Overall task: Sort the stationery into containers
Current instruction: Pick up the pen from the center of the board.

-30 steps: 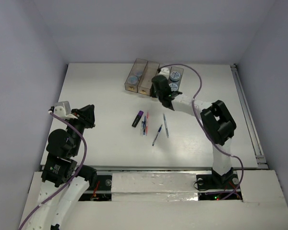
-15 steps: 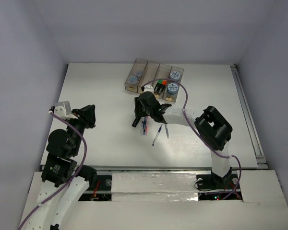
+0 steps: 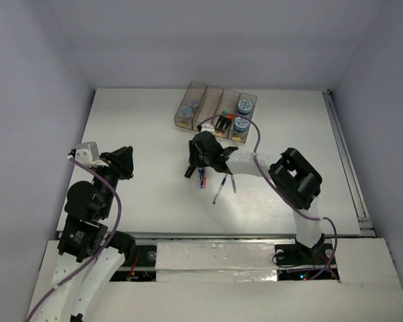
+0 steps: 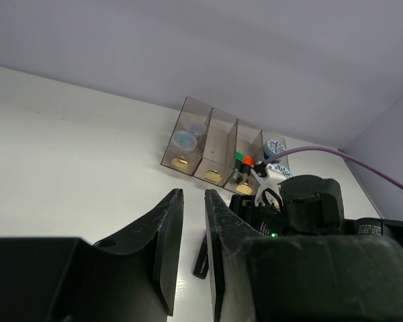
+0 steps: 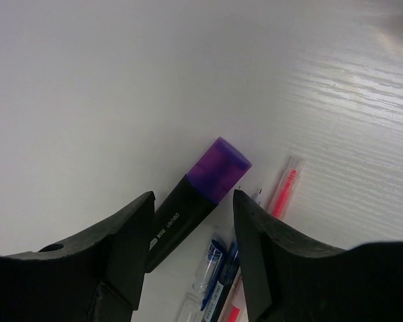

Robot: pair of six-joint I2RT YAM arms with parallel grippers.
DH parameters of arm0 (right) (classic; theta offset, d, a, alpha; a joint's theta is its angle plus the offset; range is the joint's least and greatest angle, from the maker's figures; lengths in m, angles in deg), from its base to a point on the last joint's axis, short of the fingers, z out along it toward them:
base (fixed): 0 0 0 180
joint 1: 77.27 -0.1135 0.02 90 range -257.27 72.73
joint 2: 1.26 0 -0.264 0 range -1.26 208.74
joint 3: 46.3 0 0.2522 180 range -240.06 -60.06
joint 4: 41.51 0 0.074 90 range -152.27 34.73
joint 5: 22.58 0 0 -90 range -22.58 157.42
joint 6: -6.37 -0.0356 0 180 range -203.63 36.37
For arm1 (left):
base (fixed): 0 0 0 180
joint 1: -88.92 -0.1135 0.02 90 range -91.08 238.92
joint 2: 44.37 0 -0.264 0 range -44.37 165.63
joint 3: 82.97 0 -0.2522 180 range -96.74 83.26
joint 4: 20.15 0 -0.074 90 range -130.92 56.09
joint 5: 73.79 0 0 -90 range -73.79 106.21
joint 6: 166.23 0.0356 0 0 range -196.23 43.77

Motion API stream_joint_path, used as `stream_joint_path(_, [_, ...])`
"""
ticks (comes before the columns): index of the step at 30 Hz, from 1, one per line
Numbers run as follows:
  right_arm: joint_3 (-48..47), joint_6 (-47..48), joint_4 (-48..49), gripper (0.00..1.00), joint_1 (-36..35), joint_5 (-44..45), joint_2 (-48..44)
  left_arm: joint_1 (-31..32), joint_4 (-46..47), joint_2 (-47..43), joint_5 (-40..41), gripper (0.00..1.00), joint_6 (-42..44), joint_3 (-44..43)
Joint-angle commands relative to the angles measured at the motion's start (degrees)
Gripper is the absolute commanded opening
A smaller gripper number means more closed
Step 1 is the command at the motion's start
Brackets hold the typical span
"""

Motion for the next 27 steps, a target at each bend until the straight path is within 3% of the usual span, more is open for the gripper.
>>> stream_joint_path(1, [-0.40,-0.77,-0.15,0.56,-0.77,0.35,0.31,0.29,3.06,-0.45,-0.55,0.17,0.38,-0.25])
stream_joint_path(17, [-9.34,1.59,-3.31,0.57,-1.29,-6.06,7.52,0.29,3.06,-0.54,-0.64,0.17,0.38,-0.17])
stream_joint_path(27, [-17.00,10.04,-12.45,0.59,-5.25,0.08,12.36,0.29,2.89,-0.71,-0.38,0.17,0.38,-0.34])
